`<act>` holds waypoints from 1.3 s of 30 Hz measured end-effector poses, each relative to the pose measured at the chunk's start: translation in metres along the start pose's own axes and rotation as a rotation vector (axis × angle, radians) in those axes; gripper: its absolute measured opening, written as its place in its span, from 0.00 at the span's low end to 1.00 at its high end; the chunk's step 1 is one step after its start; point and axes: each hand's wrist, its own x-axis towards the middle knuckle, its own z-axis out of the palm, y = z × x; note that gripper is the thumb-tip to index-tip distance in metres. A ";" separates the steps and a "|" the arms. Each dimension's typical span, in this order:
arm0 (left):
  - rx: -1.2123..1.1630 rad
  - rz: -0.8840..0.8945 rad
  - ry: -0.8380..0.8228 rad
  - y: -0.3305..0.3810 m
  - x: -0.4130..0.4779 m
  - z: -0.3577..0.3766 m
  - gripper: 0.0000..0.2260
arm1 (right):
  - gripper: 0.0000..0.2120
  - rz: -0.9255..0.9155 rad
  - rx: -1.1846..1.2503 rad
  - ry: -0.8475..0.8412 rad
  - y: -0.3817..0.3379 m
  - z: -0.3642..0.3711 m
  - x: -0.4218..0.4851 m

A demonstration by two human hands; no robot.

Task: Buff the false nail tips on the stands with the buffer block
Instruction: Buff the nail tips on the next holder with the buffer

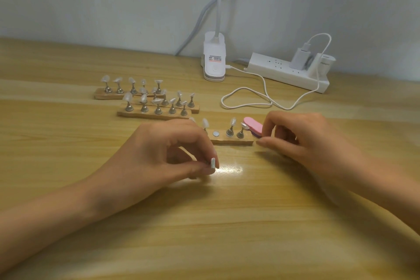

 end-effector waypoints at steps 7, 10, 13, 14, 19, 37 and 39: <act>-0.024 -0.009 0.002 0.000 0.000 0.000 0.03 | 0.11 -0.091 0.145 -0.148 0.013 -0.021 -0.011; -0.024 -0.006 -0.002 0.000 0.000 0.001 0.03 | 0.11 -0.094 0.165 -0.129 0.014 -0.016 -0.011; -0.030 -0.005 -0.007 0.001 0.000 0.001 0.02 | 0.11 -0.119 0.153 -0.112 0.015 -0.013 -0.010; -0.036 -0.006 -0.007 0.001 0.000 0.001 0.02 | 0.10 -0.129 0.153 -0.106 0.015 -0.012 -0.010; -0.030 -0.002 -0.006 0.000 0.001 0.000 0.03 | 0.08 -0.191 0.121 -0.024 0.020 -0.006 -0.011; 0.044 0.014 -0.030 -0.001 0.002 0.000 0.04 | 0.12 -0.179 0.037 -0.006 0.021 -0.002 -0.014; 0.047 0.007 -0.027 -0.001 0.002 0.000 0.04 | 0.08 -0.186 0.036 0.010 0.021 0.000 -0.014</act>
